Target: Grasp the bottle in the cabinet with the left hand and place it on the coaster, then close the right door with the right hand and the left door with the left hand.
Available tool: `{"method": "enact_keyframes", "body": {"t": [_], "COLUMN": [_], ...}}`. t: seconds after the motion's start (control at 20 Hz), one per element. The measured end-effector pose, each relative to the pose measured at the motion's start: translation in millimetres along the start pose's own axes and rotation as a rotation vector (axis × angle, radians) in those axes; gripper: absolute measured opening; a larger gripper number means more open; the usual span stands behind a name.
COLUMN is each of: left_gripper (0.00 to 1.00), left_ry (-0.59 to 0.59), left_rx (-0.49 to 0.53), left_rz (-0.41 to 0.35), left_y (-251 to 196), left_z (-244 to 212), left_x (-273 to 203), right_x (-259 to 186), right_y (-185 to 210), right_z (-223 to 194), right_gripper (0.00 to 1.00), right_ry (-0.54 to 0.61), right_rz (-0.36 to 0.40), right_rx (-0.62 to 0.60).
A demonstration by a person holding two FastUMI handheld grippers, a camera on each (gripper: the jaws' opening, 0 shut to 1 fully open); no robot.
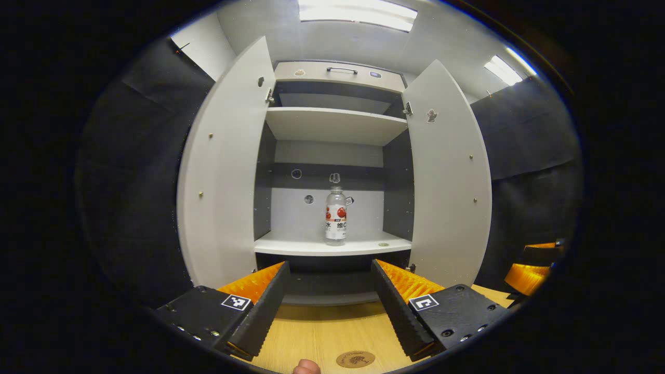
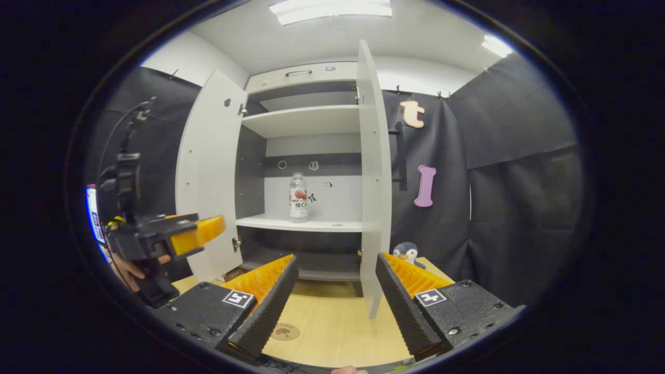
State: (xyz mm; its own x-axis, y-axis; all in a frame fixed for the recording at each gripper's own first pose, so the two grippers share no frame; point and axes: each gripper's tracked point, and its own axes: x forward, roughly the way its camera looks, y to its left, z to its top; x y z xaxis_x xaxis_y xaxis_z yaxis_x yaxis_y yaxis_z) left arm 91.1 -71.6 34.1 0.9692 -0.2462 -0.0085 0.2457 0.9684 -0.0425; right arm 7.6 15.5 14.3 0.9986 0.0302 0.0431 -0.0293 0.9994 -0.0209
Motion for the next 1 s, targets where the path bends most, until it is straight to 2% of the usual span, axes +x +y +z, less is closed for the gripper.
{"method": "enact_keyframes", "body": {"t": [0.15,0.3,0.4,0.65,1.0], "left_gripper": [0.94,0.94,0.95,0.94,0.94], "left_ry": [-0.005,0.019,0.047,0.061,0.074], "left_rx": [-0.029,-0.042,-0.056,-0.01,-0.03], "left_rz": [-0.106,-0.133,-0.112,-0.038,0.012], "left_y": [-19.9,-20.7,-14.5,6.0,28.3], "left_z": [13.2,18.6,16.4,9.0,0.4], "left_x": [59.0,122.9,165.5,247.1,319.4], "right_x": [-3.2,-4.6,-5.3,-1.3,4.4], "right_y": [-3.7,-13.6,-19.5,-38.4,-61.4], "right_z": [1.7,0.3,0.0,-6.5,-11.6], "right_gripper": [0.98,0.98,0.98,0.98,0.98], "right_ry": [-0.006,0.002,0.009,0.032,0.072], "right_rz": [-0.016,-0.043,-0.056,-0.101,-0.159], "right_rx": [0.002,0.013,0.019,0.028,0.085]}}
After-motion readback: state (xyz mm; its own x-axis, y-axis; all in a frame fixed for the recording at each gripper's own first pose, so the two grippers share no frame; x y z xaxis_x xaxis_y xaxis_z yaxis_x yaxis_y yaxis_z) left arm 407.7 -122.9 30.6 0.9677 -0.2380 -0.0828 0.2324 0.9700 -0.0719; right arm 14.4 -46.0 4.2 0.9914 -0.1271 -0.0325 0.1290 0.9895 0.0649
